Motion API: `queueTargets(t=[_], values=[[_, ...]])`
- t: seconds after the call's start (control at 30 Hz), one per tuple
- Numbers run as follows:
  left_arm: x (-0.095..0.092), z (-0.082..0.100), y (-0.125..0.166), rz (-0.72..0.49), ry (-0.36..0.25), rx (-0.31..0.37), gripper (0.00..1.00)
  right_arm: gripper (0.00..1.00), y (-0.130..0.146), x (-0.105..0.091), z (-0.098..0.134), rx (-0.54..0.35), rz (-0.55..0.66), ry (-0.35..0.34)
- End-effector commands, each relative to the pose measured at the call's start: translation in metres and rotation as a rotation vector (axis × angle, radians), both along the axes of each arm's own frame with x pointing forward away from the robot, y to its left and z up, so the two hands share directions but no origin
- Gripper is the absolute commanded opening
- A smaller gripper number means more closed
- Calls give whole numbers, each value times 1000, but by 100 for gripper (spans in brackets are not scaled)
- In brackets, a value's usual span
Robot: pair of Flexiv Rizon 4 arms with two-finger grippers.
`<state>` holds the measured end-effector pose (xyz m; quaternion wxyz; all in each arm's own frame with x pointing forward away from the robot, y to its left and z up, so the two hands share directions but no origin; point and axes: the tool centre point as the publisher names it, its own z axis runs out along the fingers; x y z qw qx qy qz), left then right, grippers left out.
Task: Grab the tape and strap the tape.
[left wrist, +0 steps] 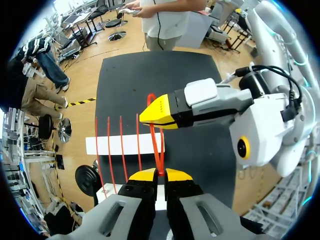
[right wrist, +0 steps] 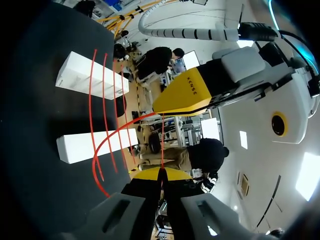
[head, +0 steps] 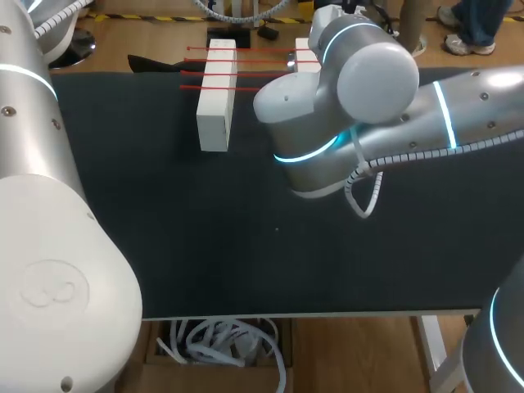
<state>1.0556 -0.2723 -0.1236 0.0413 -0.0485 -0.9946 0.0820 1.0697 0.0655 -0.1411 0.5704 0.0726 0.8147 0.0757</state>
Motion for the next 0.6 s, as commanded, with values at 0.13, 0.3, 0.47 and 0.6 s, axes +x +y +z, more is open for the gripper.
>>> queueTargets(t=[0.13,0.3,0.47,0.6], values=[[0,1,0,0,2,4,0,0,3,0,2,-3,10,12],[0,1,0,0,2,4,0,0,4,2,2,1,20,12],[0,1,0,0,2,4,0,0,6,2,1,3,29,16],[0,1,0,0,2,4,0,0,8,2,1,7,38,16]])
